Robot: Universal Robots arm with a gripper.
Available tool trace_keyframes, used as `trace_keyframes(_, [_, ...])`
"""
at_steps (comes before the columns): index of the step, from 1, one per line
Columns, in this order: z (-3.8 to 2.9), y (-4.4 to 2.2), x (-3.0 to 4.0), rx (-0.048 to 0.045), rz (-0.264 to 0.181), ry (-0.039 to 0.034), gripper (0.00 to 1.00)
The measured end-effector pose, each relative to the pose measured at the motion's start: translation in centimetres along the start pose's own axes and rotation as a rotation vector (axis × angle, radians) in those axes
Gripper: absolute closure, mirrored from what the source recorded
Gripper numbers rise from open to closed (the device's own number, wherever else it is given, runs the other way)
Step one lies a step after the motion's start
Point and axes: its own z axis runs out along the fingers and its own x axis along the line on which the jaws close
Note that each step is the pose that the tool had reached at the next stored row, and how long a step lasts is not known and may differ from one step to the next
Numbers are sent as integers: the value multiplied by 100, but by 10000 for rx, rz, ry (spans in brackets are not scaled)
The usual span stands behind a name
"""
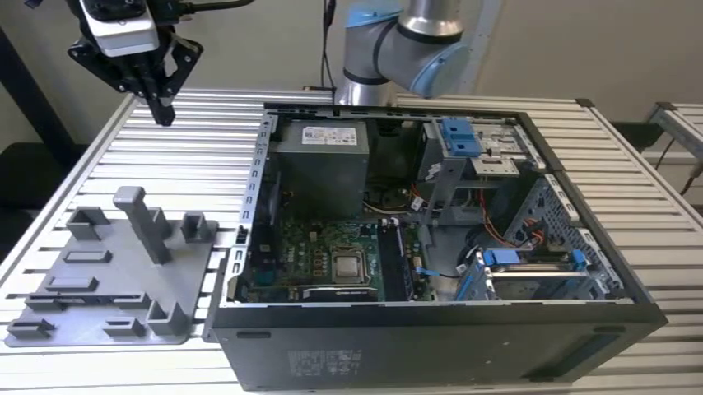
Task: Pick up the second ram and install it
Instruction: 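Reach for the second ram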
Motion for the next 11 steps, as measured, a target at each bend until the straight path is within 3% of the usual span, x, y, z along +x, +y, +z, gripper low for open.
trace_keyframes(9, [-5,-18,258,-3,-18,-11,89])
trace_keyframes(11, [-7,-19,274,-1,-18,-9,89])
